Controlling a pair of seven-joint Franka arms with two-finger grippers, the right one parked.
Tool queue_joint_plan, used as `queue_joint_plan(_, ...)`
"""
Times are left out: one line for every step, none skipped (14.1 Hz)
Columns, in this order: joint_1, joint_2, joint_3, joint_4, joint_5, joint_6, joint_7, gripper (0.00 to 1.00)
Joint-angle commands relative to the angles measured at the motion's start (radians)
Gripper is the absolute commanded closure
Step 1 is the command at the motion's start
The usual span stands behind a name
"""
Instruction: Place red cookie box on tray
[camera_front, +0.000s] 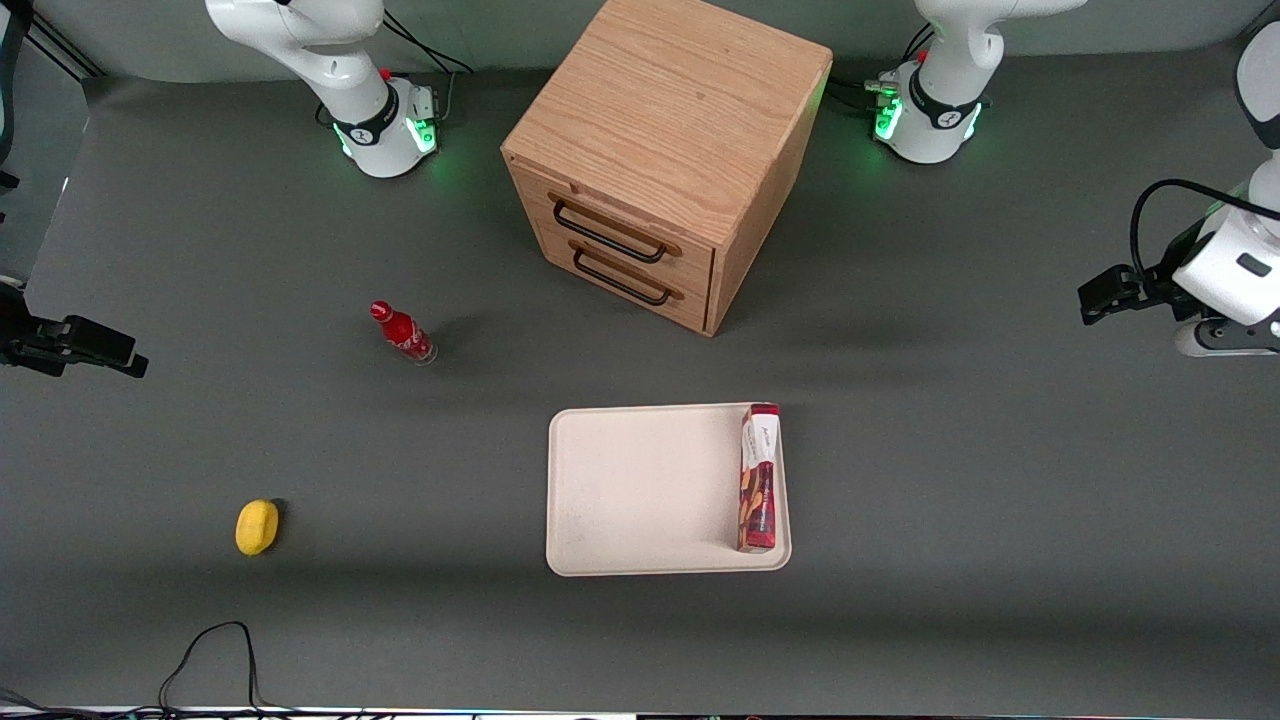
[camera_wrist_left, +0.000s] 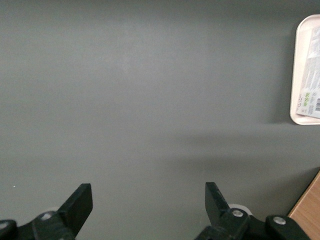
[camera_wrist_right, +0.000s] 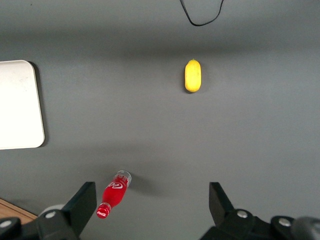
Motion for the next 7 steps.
queue_joint_plan(-0.031, 0.020, 0.029, 0.047, -0.025, -0.007, -0.010, 0.00)
queue_joint_plan(-0.028, 0.020, 0.028, 0.047, -0.025, -0.006, -0.008, 0.00)
queue_joint_plan(-0.026, 0.017, 0.028, 0.045, -0.025, -0.004, -0.004, 0.00)
queue_joint_plan(-0.025, 0.016, 0.028, 0.044, -0.025, -0.009, 0.013, 0.00)
queue_joint_plan(-0.026, 0.016, 0.028, 0.045, -0.025, -0.010, 0.019, 0.00)
queue_joint_plan(-0.025, 0.014, 0.026, 0.047, -0.025, -0.010, 0.021, 0.00)
queue_joint_plan(-0.025, 0.011, 0.026, 0.047, -0.025, -0.012, 0.025, 0.00)
